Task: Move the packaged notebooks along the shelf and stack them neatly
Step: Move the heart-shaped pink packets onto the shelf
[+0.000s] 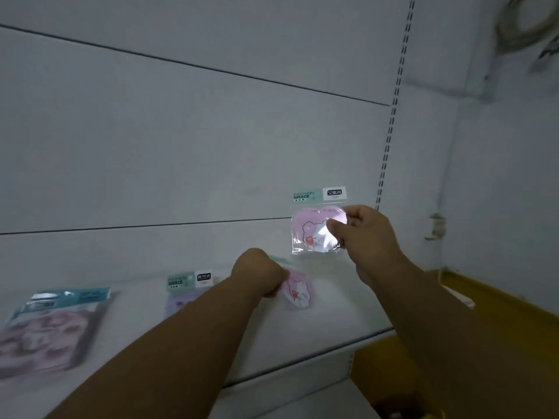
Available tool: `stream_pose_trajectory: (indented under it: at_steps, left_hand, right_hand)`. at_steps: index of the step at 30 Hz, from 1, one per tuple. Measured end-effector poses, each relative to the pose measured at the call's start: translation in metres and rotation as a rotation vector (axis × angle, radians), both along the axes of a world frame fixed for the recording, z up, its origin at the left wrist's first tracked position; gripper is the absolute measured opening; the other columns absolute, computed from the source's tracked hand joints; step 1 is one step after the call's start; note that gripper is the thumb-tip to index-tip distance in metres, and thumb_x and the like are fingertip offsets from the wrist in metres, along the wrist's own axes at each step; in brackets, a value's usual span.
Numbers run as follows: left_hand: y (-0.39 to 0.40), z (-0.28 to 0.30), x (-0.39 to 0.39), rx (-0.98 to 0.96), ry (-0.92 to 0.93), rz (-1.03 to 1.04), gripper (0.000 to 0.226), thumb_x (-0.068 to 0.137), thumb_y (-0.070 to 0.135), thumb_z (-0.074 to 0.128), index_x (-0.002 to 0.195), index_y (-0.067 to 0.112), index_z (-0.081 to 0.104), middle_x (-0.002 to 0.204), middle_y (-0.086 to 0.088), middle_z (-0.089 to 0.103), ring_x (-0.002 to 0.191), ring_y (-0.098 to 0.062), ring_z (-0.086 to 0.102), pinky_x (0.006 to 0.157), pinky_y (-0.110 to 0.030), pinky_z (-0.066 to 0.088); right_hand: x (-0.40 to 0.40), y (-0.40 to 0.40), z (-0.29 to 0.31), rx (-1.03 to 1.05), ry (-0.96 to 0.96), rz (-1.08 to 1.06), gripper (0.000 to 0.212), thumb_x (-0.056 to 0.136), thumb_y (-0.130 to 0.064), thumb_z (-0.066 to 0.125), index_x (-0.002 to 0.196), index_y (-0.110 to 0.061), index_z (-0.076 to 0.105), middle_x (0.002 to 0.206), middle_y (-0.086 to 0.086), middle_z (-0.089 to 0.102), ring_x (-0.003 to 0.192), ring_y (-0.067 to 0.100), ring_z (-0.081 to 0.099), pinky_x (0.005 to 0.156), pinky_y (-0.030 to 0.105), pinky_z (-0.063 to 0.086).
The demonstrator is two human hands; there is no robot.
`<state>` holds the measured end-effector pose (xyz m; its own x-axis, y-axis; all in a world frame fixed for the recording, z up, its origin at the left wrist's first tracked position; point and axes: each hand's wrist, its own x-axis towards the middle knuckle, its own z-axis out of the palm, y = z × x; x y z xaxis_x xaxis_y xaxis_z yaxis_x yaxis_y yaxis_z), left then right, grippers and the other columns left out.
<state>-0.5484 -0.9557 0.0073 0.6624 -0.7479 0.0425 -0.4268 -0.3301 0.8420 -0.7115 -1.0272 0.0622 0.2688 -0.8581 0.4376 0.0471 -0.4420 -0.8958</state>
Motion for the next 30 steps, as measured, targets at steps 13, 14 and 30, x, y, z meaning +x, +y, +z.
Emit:
stream_pose_trajectory:
  at_steps: [13,14,30]
  left_hand:
    - [-0.017,0.002,-0.021,0.081,-0.009,0.21,0.03,0.087,0.023,0.066,0.066,0.004,0.059,0.061,-0.01,0.067,0.04,-0.02,0.054,0.044,-0.022,0.046]
    - [-0.017,0.006,-0.021,-0.008,0.096,0.238,0.028,0.093,0.022,0.057,0.074,0.002,0.06,0.066,-0.01,0.068,0.043,-0.02,0.056,0.046,-0.024,0.046]
    - [-0.039,0.004,-0.006,0.221,-0.043,0.279,0.02,0.084,0.012,0.066,0.067,0.002,0.068,0.058,-0.009,0.062,0.044,-0.017,0.051,0.046,-0.023,0.044]
  right_hand:
    - [-0.009,-0.062,-0.03,0.128,0.157,0.276,0.008,0.078,0.001,0.071,0.083,-0.004,0.069,0.066,0.008,0.069,0.04,0.005,0.059,0.038,0.018,0.042]
    - [-0.009,-0.063,-0.03,0.126,0.169,0.289,0.007,0.078,0.002,0.07,0.082,-0.004,0.069,0.063,0.007,0.068,0.038,0.004,0.058,0.036,0.017,0.042]
    - [0.019,-0.084,-0.064,0.016,0.781,0.207,0.036,0.065,-0.024,0.085,0.056,-0.009,0.054,0.046,0.008,0.055,0.031,0.019,0.051,0.034,0.019,0.039]
